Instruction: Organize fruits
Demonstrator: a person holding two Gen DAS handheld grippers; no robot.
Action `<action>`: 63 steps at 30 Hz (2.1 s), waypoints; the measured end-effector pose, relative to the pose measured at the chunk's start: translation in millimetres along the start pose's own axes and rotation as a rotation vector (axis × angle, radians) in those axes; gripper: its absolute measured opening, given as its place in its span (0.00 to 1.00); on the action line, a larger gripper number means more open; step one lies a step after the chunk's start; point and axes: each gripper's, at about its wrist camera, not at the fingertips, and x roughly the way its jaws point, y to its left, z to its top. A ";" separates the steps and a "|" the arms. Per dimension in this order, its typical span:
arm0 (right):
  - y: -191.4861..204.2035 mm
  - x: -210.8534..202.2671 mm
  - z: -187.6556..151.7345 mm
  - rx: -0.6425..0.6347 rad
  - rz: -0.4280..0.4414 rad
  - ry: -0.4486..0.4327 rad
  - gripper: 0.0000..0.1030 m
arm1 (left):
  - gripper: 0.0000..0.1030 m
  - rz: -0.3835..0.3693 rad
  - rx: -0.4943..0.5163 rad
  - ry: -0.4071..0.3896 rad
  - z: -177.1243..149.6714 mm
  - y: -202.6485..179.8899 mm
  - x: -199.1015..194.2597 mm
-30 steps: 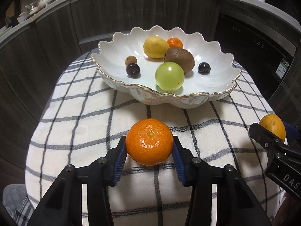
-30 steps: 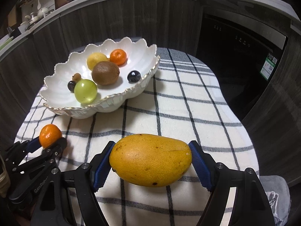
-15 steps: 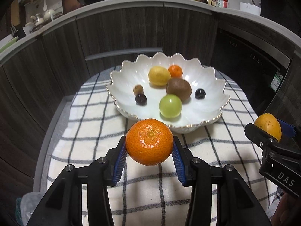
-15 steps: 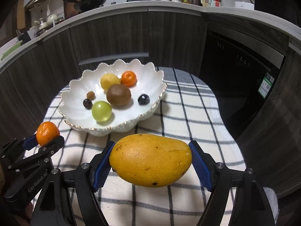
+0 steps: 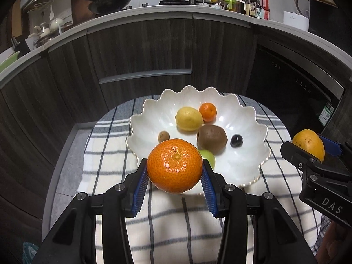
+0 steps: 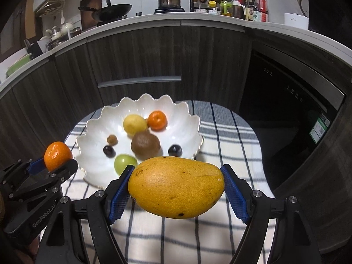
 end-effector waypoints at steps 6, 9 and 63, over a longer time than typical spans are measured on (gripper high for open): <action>1.1 20.6 17.8 -0.014 0.008 0.016 0.76 | 0.44 0.003 -0.007 0.017 11.7 2.8 19.8; 3.0 31.1 23.0 -0.019 0.013 0.024 0.76 | 0.44 0.004 -0.011 0.027 15.7 4.9 29.9; -2.9 56.2 74.6 -0.042 -0.019 -0.010 0.83 | 0.93 0.027 -0.015 -0.001 59.2 3.7 25.5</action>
